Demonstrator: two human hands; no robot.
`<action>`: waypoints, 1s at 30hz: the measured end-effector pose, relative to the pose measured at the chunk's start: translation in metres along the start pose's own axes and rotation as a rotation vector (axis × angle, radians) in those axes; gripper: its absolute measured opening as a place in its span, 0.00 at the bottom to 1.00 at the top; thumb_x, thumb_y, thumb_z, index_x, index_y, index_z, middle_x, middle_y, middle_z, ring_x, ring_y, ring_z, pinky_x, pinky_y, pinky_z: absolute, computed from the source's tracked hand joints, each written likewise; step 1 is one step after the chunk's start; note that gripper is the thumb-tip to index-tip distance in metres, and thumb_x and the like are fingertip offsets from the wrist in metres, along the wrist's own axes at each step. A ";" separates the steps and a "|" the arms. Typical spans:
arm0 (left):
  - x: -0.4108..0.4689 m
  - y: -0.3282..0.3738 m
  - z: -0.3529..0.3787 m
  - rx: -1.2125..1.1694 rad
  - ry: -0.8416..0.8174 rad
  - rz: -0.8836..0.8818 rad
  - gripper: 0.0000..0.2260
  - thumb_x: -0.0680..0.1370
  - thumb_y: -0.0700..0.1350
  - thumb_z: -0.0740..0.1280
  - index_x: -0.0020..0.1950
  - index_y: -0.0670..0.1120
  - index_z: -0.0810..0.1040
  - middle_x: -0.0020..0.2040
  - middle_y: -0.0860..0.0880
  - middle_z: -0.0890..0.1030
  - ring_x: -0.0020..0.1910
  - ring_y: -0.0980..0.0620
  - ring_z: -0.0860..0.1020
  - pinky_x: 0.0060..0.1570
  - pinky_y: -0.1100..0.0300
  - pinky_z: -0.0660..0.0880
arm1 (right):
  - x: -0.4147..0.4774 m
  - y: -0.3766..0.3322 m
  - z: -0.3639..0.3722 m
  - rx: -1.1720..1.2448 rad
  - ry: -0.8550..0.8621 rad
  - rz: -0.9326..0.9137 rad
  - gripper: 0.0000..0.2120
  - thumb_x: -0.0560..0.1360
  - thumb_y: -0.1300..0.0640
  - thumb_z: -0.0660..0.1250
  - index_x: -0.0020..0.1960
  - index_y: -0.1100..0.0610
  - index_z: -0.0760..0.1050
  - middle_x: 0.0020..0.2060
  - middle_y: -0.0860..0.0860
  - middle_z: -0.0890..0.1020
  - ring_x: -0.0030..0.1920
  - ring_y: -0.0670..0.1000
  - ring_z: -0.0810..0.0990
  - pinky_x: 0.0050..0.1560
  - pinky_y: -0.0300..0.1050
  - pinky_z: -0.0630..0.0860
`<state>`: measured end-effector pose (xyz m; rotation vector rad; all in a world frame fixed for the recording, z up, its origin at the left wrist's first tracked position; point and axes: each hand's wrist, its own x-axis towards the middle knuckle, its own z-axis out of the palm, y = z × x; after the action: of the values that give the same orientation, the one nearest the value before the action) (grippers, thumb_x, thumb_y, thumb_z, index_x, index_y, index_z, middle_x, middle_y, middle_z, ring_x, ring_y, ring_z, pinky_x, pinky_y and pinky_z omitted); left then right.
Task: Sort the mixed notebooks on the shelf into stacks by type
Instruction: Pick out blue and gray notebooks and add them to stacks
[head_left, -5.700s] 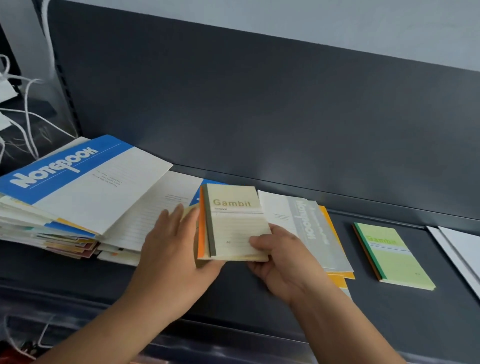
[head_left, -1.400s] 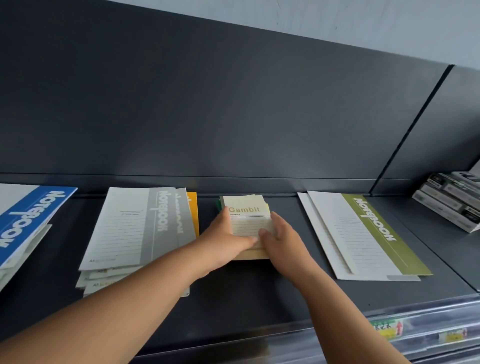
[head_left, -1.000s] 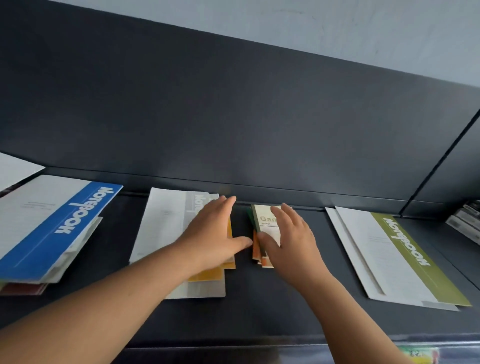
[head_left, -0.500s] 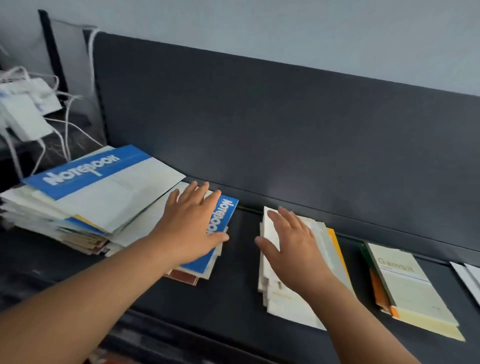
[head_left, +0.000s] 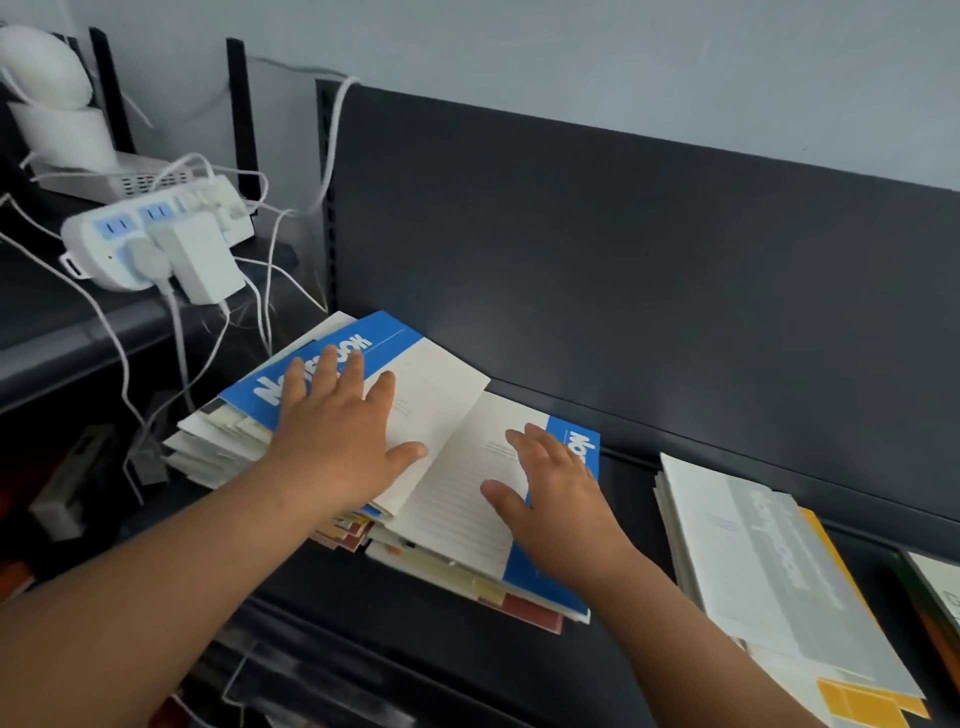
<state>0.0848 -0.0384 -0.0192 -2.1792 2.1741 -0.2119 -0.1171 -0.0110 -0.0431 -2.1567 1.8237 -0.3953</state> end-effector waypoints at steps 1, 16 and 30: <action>0.000 -0.004 0.002 0.003 -0.036 -0.015 0.39 0.75 0.71 0.47 0.79 0.50 0.46 0.79 0.42 0.44 0.77 0.40 0.41 0.73 0.40 0.39 | 0.002 -0.005 0.003 0.006 -0.008 0.001 0.30 0.81 0.42 0.56 0.79 0.48 0.52 0.79 0.47 0.52 0.79 0.50 0.50 0.79 0.50 0.49; -0.028 0.039 0.022 -0.052 -0.144 0.417 0.33 0.78 0.68 0.45 0.78 0.52 0.53 0.79 0.46 0.53 0.77 0.40 0.39 0.74 0.41 0.38 | 0.001 0.025 0.012 0.088 0.054 0.334 0.28 0.81 0.47 0.59 0.78 0.53 0.58 0.76 0.49 0.62 0.76 0.53 0.60 0.75 0.50 0.58; -0.019 0.039 0.026 0.051 -0.118 0.294 0.39 0.73 0.73 0.42 0.79 0.52 0.46 0.80 0.47 0.46 0.77 0.37 0.39 0.72 0.36 0.39 | -0.001 0.050 0.005 1.148 0.078 0.838 0.13 0.74 0.60 0.72 0.58 0.60 0.76 0.47 0.58 0.86 0.47 0.62 0.85 0.52 0.61 0.80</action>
<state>0.0500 -0.0212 -0.0508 -1.7685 2.3548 -0.1182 -0.1609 -0.0180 -0.0678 -0.5774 1.6679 -0.9734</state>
